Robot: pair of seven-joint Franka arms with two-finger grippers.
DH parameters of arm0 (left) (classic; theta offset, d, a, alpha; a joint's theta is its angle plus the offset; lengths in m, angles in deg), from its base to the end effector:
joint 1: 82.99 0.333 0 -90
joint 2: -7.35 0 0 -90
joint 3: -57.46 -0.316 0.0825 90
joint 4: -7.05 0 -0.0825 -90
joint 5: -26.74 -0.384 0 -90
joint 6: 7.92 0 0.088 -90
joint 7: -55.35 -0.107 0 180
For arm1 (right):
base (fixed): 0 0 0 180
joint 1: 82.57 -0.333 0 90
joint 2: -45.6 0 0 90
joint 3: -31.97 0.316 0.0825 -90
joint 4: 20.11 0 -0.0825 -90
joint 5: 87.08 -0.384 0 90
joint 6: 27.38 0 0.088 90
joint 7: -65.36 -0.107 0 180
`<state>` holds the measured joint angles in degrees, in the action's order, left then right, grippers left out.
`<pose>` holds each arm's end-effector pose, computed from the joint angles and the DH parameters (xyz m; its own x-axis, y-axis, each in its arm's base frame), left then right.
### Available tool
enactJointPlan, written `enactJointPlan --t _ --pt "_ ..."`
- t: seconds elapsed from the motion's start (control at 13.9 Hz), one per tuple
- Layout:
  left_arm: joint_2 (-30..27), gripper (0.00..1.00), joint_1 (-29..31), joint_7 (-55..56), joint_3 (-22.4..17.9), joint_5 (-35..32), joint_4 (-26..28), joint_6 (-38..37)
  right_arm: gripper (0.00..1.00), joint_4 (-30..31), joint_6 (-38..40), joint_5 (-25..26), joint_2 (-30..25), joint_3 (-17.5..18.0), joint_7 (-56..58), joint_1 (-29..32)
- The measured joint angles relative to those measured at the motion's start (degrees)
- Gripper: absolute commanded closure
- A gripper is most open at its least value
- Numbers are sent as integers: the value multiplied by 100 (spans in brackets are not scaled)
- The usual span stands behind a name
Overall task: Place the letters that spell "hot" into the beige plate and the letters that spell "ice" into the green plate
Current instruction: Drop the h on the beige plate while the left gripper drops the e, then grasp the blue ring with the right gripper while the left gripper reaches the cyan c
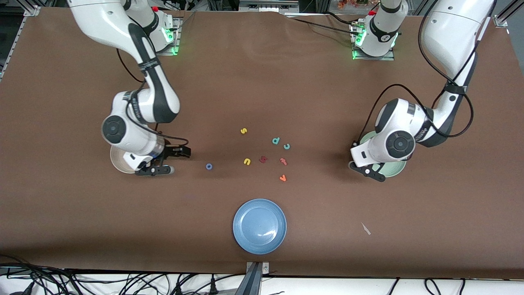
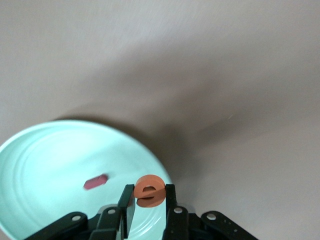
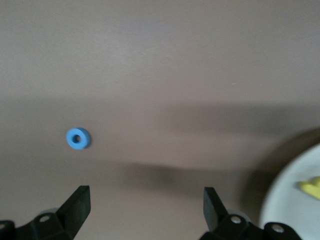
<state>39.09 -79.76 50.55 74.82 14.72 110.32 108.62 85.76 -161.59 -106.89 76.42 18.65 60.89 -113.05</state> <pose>0.6052 -0.1296 0.2288 0.8686 -0.4059 -0.2844 -0.4153 -0.9092 0.0290 0.6084 0.2028 0.2369 0.9991 0.0096 -0.0412 0.0046 -0.9928 -0.1198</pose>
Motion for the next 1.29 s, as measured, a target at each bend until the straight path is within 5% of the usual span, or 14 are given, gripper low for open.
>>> enactJointPlan --t 0.29,0.36,0.43,0.5,0.86,1.29 --pt "15 81 453 -700 -6 -2 98 -224 0 -50 -686 0 348 6 -1290 -508" --pt "37 59 595 -817 -7 -2 140 -224 0 -123 -732 0 429 7 -1578 -629" --pt "66 22 688 -885 -7 -2 175 -224 0 -223 -748 0 514 7 -1775 -726" --pt "104 0 723 -916 -6 -2 190 -222 0 -352 -753 0 605 7 -1877 -798" --pt "73 0 686 -917 142 -2 141 -254 13 -749 -754 0 937 -25 -1922 -813" --pt "-214 0 541 82 1213 -2 -37 -374 35 -946 -754 0 1181 -25 -1922 -813"
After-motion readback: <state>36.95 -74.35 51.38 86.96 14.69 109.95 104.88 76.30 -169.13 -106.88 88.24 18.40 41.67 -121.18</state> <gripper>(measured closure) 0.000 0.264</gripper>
